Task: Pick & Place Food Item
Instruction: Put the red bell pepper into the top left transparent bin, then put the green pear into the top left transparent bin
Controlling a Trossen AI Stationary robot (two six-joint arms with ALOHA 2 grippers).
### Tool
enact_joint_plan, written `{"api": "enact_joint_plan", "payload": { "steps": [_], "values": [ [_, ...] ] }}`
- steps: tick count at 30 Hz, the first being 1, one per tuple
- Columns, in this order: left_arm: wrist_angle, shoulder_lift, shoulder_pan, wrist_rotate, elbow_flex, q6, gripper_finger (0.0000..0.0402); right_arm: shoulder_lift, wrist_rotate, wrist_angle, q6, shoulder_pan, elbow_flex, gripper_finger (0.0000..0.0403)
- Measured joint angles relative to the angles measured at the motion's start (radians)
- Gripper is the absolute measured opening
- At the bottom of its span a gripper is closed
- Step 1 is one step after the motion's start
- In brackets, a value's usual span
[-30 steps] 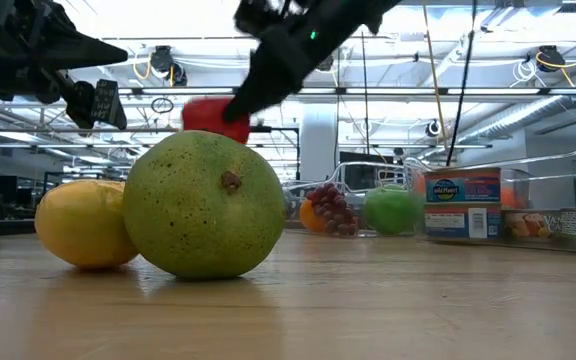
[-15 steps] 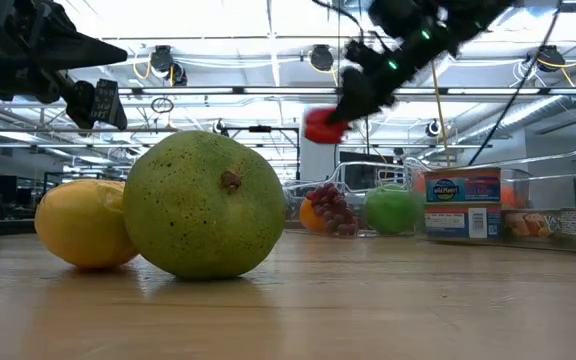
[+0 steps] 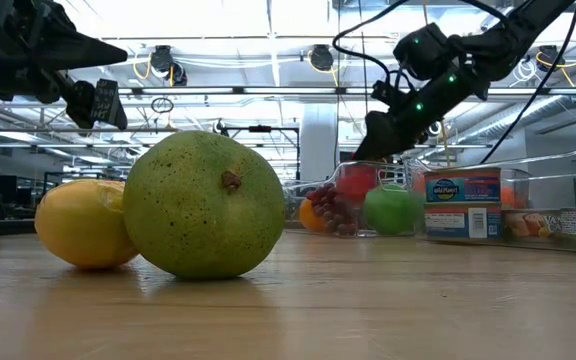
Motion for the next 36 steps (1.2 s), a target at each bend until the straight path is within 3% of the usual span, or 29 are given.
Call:
{"api": "enact_joint_plan", "payload": {
  "steps": [5,15,20,28,36],
  "values": [
    [0.0,0.0,0.0,0.0,0.0,-0.002,0.0333,0.0,0.0,0.003,-0.005,0.0,0.0,0.0353],
    [0.0,0.0,0.0,-0.001,0.0,0.002,0.0333,0.0,-0.007,0.056,0.005,0.039,0.0,0.0346],
    [0.0,0.0,0.0,-0.002,0.0,0.002,0.0333,-0.02,-0.099,0.148,-0.005,0.094,0.001,0.0345],
    [0.0,0.0,0.0,-0.002,0.0,-0.006,0.0333,-0.087,-0.215,0.272,-0.008,0.25,0.001,0.0343],
    [0.0,0.0,0.0,-0.002,0.0,-0.006,0.0333,-0.135,-0.213,0.278,-0.01,0.505,0.002,0.0338]
  ]
}}
